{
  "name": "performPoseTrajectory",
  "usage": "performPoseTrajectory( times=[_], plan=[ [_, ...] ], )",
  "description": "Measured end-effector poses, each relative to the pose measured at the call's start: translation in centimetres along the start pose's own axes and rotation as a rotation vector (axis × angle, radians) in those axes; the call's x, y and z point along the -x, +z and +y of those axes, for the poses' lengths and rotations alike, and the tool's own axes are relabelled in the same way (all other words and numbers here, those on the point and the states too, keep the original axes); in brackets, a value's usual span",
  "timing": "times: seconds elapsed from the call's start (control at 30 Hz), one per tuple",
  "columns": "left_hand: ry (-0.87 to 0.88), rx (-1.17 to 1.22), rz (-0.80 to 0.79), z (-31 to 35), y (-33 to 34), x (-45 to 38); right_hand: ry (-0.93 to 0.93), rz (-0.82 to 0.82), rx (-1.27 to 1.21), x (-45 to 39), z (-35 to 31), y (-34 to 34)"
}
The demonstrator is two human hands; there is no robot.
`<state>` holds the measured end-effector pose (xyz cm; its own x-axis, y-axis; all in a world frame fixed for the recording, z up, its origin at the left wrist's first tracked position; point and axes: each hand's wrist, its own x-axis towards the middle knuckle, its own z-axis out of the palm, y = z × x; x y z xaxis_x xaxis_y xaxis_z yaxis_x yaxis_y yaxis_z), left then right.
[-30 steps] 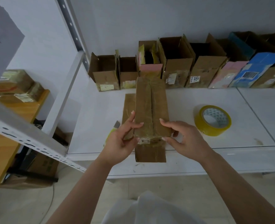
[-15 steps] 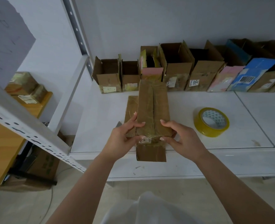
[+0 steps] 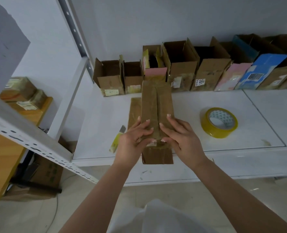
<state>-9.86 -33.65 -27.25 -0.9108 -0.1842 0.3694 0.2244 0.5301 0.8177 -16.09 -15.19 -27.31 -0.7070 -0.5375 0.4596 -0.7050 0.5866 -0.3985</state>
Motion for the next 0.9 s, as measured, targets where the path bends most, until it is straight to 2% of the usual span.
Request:
performPoseTrajectory(
  times=[0.13, 0.27, 0.37, 0.47, 0.53, 0.63, 0.7, 0.8, 0.9],
  plan=[
    [-0.002, -0.028, -0.022, -0.3, -0.5, -0.6, 0.018, -0.065, -0.029, -0.5, -0.1, -0.1],
    [0.0, -0.084, -0.13, 0.4, -1.3, -0.7, 0.047, -0.137, -0.11, -0.1, 0.5, -1.2],
    [-0.004, -0.176, -0.063, 2.3, -1.7, -1.7, 0.216, -0.125, -0.298, 0.2, 0.8, -1.6],
    [0.021, -0.473, -0.031, 4.5, -0.3, -3.0, 0.386, -0.105, -0.324, 0.4, 1.2, -1.9],
    [-0.037, -0.645, -0.118, 5.4, 1.6, -3.7, 0.41, -0.082, -0.379, 0.5, 1.0, -2.1],
    [-0.177, -0.785, -0.341, 5.5, 4.2, -4.2, 0.4, -0.095, -0.579, 0.8, 0.6, -2.7],
    [-0.225, -0.914, -0.411, 4.6, 4.6, -3.8, 0.46, -0.098, -0.519, 1.1, 1.2, -3.0],
    [-0.196, -0.924, -0.332, 4.8, 3.1, -3.3, 0.563, -0.043, -0.474, 1.5, 2.0, -3.6],
    [-0.108, -0.71, -0.072, 7.2, 0.7, -4.0, 0.643, 0.036, -0.533, 1.9, 2.1, -4.3]
  ],
)
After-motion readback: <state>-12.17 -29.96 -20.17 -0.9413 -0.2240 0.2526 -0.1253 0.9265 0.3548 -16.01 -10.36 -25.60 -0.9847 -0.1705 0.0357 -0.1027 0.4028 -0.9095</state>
